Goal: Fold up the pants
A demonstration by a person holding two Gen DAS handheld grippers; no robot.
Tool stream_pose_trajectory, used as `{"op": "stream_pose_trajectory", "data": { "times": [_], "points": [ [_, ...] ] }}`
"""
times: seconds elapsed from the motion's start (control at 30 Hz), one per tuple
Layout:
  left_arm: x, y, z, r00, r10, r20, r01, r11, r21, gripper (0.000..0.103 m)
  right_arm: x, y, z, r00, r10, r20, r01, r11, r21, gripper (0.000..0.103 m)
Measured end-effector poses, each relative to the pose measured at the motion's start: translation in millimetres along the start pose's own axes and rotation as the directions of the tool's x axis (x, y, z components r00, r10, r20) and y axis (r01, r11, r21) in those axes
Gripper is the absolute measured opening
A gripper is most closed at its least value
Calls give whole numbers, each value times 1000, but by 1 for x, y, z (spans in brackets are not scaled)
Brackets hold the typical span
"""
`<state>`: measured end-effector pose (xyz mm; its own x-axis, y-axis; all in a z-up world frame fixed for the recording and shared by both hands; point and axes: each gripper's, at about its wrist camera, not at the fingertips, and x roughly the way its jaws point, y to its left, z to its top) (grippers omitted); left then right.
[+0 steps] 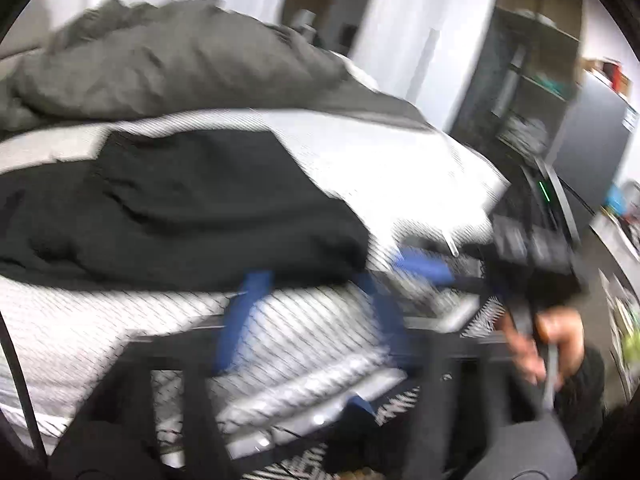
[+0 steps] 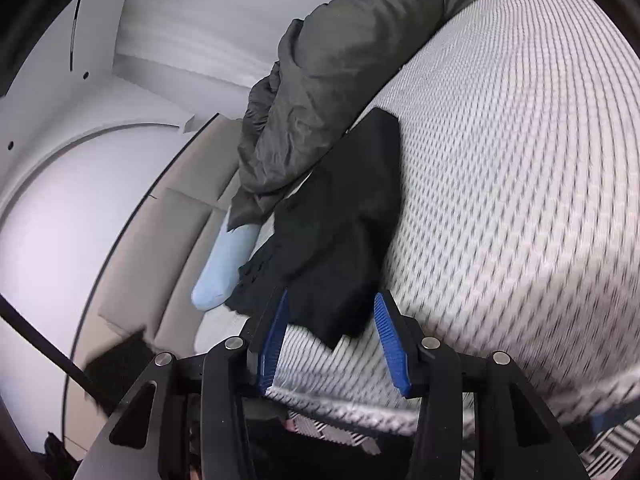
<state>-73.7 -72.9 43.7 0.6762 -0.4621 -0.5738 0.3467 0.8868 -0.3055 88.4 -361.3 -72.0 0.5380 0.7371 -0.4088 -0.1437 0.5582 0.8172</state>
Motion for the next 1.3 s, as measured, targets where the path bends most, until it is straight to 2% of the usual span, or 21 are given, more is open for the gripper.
{"op": "stream_pose_trajectory", "data": {
  "times": [0.03, 0.07, 0.17, 0.2, 0.23, 0.27, 0.3, 0.37, 0.47, 0.6, 0.67, 0.7, 0.77, 0.83, 0.9, 0.93, 0.97, 1.0, 1.13, 1.2, 1.3],
  "points": [
    [2, 8, 11, 1000, 18, 17, -18, 1000, -18, 83, 5, -1, -3, 1000, -1, -10, 2, 1000, 13, 45],
    [9, 17, 22, 1000, 10, 10, -10, 999, -33, 84, 13, -2, -4, 1000, -3, -21, 3, 1000, 24, 45],
    [44, 41, 48, 997, 23, -78, -28, 997, -71, 84, 33, -2, 0, 999, 36, -23, -34, 997, 72, 45],
    [57, 49, 52, 993, 57, -103, -66, 995, -79, 83, 37, -5, 0, 999, 40, -9, -39, 995, 94, 45],
    [68, 55, 56, 989, 78, -123, -88, 993, -77, 83, 42, -8, -1, 999, 39, 1, -39, 993, 111, 40],
    [80, 61, 57, 985, 99, -142, -110, 991, -77, 83, 47, -8, 0, 1000, 11, -16, -10, 995, 104, 18],
    [91, 62, 61, 981, 113, -157, -127, 988, -82, 83, 48, -7, -1, 999, -19, -27, 21, 995, 92, 7],
    [109, 72, 57, 964, 155, -215, -182, 977, -112, 83, 47, -5, -4, 998, -38, -55, 42, 997, 66, 1],
    [118, 80, 52, 961, 142, -239, -175, 976, -126, 83, 35, -7, -8, 994, -16, -109, 25, 996, 81, 1],
    [111, 73, 53, 961, 154, -232, -176, 981, -79, 83, 32, -1, -3, 982, -92, -165, 97, 995, 25, 2],
    [100, 64, 51, 973, 96, -211, -112, 992, -66, 84, 27, 10, 2, 982, -132, -139, 130, 991, -22, 7],
    [96, 58, 51, 977, 82, -198, -92, 995, -40, 84, 23, 11, 3, 984, -127, -121, 124, 992, -35, 12],
    [96, 49, 48, 976, 99, -192, -97, 995, 19, 84, 20, 14, 6, 989, -125, -82, 122, 992, -45, 40],
    [110, 48, 42, 961, 138, -240, -132, 990, 39, 84, 28, 15, 12, 993, -102, -56, 100, 994, -34, 51],
    [120, 53, 39, 952, 154, -263, -149, 988, 39, 84, 44, 13, 13, 993, -97, -65, 96, 995, -23, 49],
    [122, 54, 39, 952, 159, -261, -153, 987, 44, 84, 54, 12, 13, 991, -113, -77, 111, 994, -22, 40],
    [121, 53, 38, 953, 162, -257, -155, 987, 47, 84, 60, 11, 10, 988, -123, -94, 121, 992, -26, 10],
    [120, 53, 38, 953, 161, -257, -155, 987, 44, 84, 61, 12, 6, 987, -133, -95, 130, 991, -43, 3],
    [112, 52, 36, 957, 157, -243, -153, 988, 33, 84, 60, 15, -1, 988, -80, -130, 77, 997, -32, 3],
    [107, 53, 39, 964, 132, -229, -133, 991, 15, 84, 54, 12, -2, 980, -136, -145, 129, 990, -55, 4],
    [99, 53, 46, 972, 99, -212, -102, 995, -3, 84, 42, 9, 4, 980, -172, -103, 168, 984, -54, 25]
  ]
}}
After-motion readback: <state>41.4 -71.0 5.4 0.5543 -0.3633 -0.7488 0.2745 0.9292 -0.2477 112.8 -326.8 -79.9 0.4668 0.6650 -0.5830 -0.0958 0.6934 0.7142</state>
